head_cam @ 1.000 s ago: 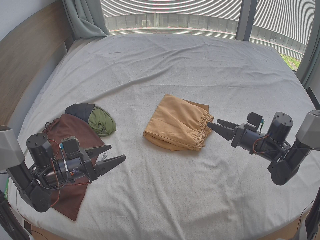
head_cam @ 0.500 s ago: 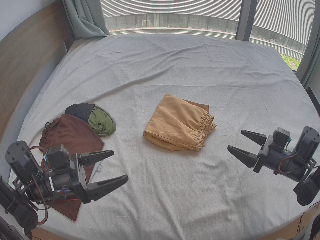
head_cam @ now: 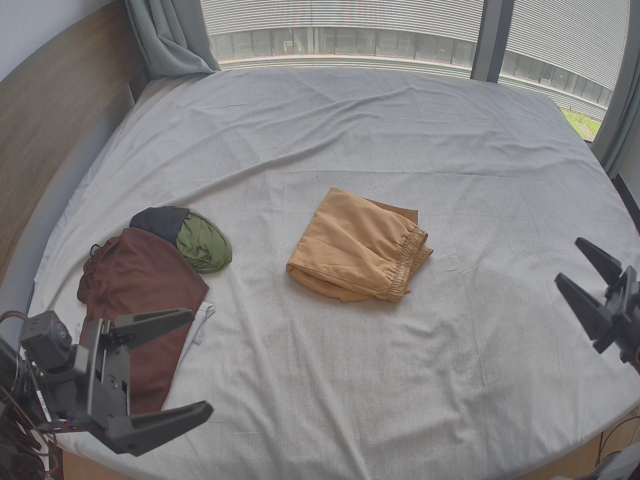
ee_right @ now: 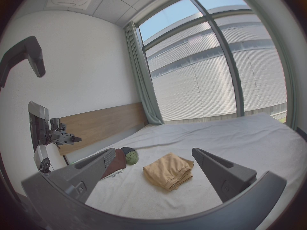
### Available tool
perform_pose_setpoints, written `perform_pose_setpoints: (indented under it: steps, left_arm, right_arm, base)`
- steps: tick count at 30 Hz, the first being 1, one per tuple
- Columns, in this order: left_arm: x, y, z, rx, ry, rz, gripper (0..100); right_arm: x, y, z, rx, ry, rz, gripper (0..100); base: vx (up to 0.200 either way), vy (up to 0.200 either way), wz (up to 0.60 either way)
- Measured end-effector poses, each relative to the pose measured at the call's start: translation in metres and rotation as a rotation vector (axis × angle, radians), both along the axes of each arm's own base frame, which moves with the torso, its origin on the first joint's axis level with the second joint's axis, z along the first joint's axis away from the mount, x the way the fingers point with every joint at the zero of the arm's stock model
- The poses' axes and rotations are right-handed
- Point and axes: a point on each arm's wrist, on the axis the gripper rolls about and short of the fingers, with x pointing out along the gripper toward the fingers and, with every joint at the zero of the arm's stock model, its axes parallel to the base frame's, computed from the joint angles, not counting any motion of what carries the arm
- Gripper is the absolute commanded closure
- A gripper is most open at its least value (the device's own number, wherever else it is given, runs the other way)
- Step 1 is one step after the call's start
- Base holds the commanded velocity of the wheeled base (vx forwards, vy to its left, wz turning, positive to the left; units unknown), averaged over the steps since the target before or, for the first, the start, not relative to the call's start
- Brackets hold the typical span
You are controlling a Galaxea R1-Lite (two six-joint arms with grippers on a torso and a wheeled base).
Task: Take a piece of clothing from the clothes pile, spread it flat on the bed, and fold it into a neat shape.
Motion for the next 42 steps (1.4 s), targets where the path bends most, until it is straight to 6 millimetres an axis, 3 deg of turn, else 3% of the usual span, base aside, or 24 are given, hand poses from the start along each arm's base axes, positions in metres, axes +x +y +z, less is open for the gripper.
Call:
perform_pose_setpoints:
  steps: [9, 21, 26, 31, 42]
  left_arm:
    - [-0.033, 0.015, 0.006, 0.009, -0.001, 0.005, 0]
    - [-0.097, 0.047, -0.011, 0.034, 0.032, 0.054, 0]
    - [-0.123, 0.058, -0.028, 0.038, 0.037, 0.095, 0]
    - [-0.141, 0.065, -0.040, 0.011, -0.015, 0.199, 0]
    - [-0.144, 0.070, -0.058, 0.032, 0.031, 0.629, 0]
  right_arm:
    - [-0.055, -0.016, 0.000, 0.009, 0.012, -0.086, 0]
    - [-0.127, -0.023, -0.041, 0.004, 0.087, -0.123, 0]
    - [-0.142, -0.024, -0.058, -0.035, 0.066, -0.189, 0]
    - [-0.148, -0.028, -0.073, -0.119, 0.075, -0.417, 0]
    - [-0.151, -0.033, -0.089, -0.086, 0.191, -0.641, 0]
  base:
    - [0.000, 0.000, 0.00]
    - [0.000, 0.000, 0.00]
    - [0.000, 0.000, 0.00]
    - [0.000, 0.000, 0.00]
    - [0.000, 0.000, 0.00]
